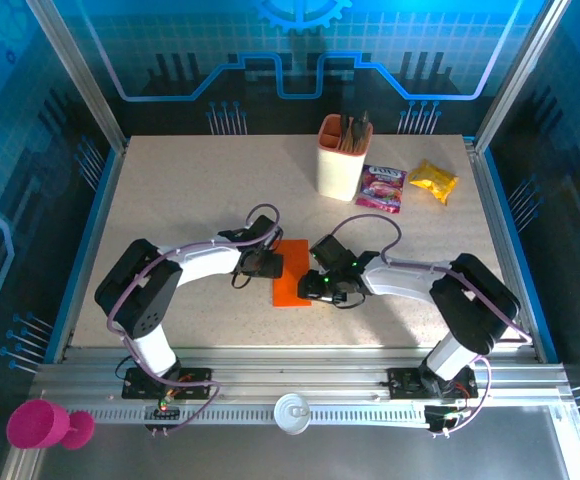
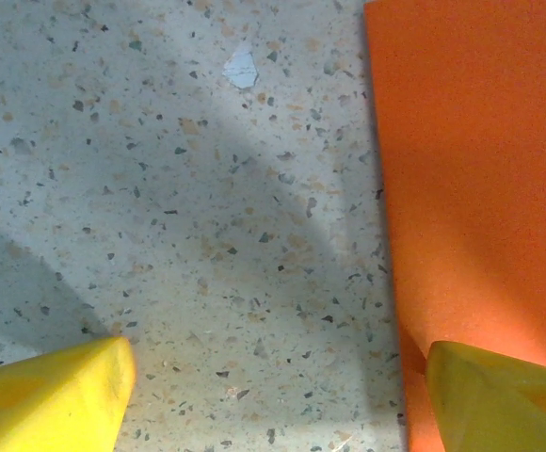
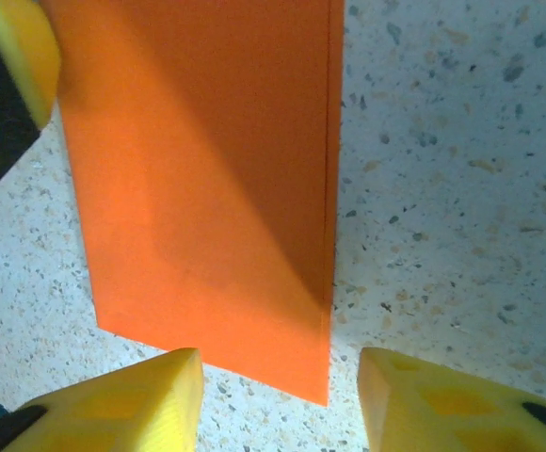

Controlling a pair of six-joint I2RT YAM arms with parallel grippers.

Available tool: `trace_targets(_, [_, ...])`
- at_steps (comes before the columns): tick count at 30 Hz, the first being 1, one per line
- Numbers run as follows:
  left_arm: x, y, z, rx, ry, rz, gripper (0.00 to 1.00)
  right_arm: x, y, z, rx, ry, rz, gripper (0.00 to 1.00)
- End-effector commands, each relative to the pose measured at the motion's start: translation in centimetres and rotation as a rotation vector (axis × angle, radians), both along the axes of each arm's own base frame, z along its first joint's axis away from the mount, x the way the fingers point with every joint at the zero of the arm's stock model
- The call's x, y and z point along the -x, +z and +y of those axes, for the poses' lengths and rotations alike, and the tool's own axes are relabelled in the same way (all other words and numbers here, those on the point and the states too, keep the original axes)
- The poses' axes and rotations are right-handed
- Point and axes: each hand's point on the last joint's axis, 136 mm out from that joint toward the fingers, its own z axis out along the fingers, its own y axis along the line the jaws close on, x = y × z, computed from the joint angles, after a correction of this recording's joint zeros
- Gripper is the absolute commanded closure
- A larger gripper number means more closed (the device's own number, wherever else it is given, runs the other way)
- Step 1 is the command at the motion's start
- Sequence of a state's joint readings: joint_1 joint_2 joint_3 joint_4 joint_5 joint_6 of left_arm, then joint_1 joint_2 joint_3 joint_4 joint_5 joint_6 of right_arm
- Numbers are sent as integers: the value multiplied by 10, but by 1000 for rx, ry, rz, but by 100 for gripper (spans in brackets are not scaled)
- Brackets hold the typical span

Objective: Fold a paper plane with a square sheet of paper (pick it up from the middle)

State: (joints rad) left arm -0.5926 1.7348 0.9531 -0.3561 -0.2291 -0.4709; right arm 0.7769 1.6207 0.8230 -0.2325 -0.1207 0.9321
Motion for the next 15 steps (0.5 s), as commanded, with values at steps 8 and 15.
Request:
trace_targets(8, [22,-24,3,-19,9,72,18,8,-6,21,-20,54,29,66])
trace_targets(15, [23,-27,3,-15,8,78,18,7,-6,24,-16,62,27,71])
